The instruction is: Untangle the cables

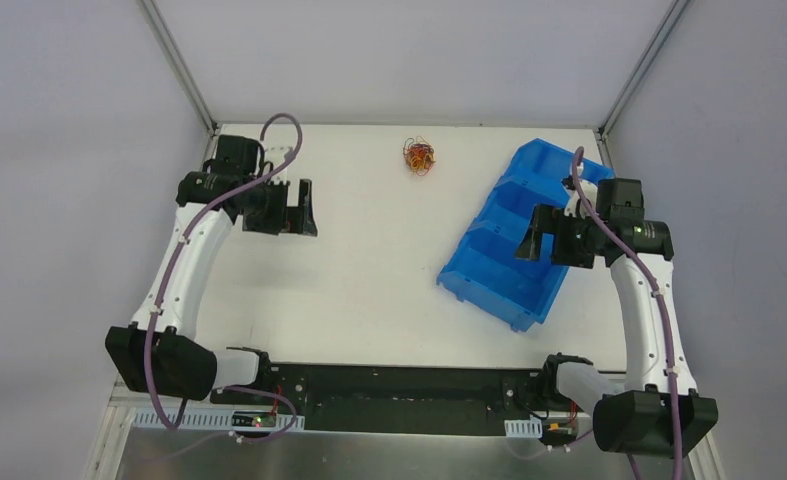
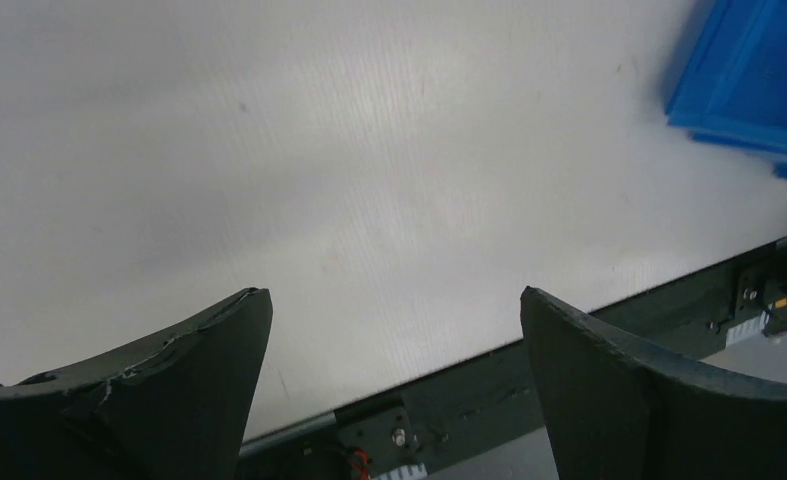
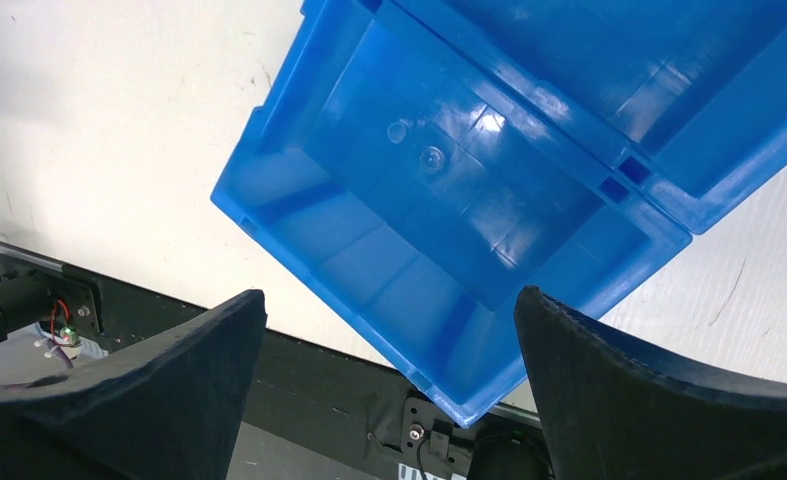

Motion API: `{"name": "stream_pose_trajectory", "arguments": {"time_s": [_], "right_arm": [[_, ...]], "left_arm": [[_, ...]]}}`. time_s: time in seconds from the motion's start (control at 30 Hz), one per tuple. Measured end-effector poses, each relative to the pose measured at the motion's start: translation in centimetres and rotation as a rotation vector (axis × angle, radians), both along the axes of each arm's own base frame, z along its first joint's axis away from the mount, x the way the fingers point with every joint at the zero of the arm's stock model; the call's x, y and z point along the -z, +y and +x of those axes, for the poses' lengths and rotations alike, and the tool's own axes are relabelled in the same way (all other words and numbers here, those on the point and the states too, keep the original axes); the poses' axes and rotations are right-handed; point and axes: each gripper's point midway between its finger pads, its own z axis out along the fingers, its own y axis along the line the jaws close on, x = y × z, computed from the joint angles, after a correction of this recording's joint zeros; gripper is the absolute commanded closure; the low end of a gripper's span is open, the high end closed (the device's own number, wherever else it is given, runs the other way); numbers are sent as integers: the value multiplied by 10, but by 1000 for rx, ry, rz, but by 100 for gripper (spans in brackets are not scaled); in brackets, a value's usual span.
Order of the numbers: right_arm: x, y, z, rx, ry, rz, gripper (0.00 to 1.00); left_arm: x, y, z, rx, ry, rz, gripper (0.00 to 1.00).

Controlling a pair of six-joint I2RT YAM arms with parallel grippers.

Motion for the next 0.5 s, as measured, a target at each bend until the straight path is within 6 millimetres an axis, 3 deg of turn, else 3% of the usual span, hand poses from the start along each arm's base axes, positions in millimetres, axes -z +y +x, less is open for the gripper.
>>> {"name": "stream_pose_trajectory", "arguments": {"time_s": [0.2,0.27,0.37,0.5], "right_arm": [[-13,1,9,-15,-29,5,1],[-13,2,10,-18,-28,7,1],[-12,2,13,-20,-18,9,1],[-11,2,16,-17,2,19,1]], "left_arm": [[-63,-19,92,58,-181,-53,1],[-73,-31,125,57,-205,-96,1],[-73,-56,174,47,-211,-153,1],[-41,-100,222,26,-165,-187,1]]}}
